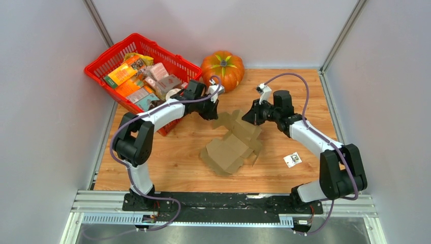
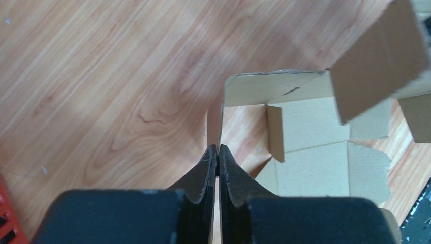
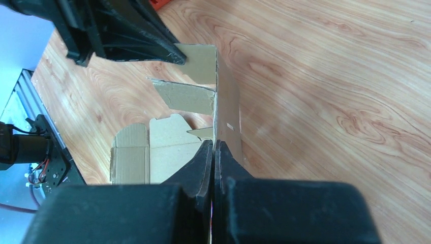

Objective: Fold the paper box

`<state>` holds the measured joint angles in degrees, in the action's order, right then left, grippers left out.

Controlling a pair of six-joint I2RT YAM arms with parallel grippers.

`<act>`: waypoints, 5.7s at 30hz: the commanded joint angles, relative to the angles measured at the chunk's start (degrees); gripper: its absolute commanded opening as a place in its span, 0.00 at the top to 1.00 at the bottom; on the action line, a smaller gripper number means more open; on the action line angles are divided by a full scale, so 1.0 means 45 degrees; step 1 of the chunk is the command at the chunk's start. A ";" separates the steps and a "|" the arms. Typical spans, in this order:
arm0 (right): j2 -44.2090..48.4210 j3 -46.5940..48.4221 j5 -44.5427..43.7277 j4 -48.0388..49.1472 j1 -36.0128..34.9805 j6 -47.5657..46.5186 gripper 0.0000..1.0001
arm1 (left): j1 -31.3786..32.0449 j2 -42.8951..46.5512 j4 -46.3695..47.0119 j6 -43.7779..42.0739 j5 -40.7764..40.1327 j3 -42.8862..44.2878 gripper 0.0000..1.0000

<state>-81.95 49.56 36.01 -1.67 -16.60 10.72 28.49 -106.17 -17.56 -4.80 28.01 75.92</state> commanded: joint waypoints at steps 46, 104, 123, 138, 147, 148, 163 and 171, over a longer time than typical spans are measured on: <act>0.1649 -0.2458 -0.8900 0.2734 -0.7463 -0.7498 1.00 | 0.2809 0.5546 0.5563 0.7414 -0.3744 -0.7768 1.00; 0.0653 -0.3923 -1.0209 0.5293 -0.8538 -0.9981 0.97 | 0.2751 0.5137 0.2712 0.2922 -0.4993 -0.4703 0.78; 0.6355 -0.0879 -1.1808 -0.3333 -0.8499 0.2935 0.16 | 0.3708 0.5467 0.3864 0.5439 -0.8292 -0.6128 1.00; 0.4306 -0.1576 -1.0910 -0.2873 -0.8323 1.9856 0.21 | 0.4371 0.6112 0.3669 0.6281 -0.9915 -0.6422 1.00; 0.3370 -0.1834 -1.1185 -0.2617 -0.7424 2.1269 0.31 | 0.4704 0.6211 0.3532 0.6242 -1.0364 -0.6364 1.00; 0.3271 -0.1776 -1.1282 -0.2655 -0.7386 2.1425 0.33 | 0.4723 0.6211 0.3532 0.6223 -1.0384 -0.6363 1.00; 0.1123 -0.0213 -1.1830 -0.2695 -0.6624 2.2286 0.53 | 0.4899 0.6288 0.3356 0.6066 -1.0463 -0.6246 1.00; 0.0946 -0.0797 -1.1772 -0.2033 -0.6370 2.2402 0.84 | 0.4919 0.6522 0.3589 0.5774 -1.0132 -0.6440 0.90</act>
<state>-78.19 46.76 -15.11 -14.98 -45.95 109.82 50.24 -79.81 -2.39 22.20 -18.50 47.07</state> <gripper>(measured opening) 0.275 0.048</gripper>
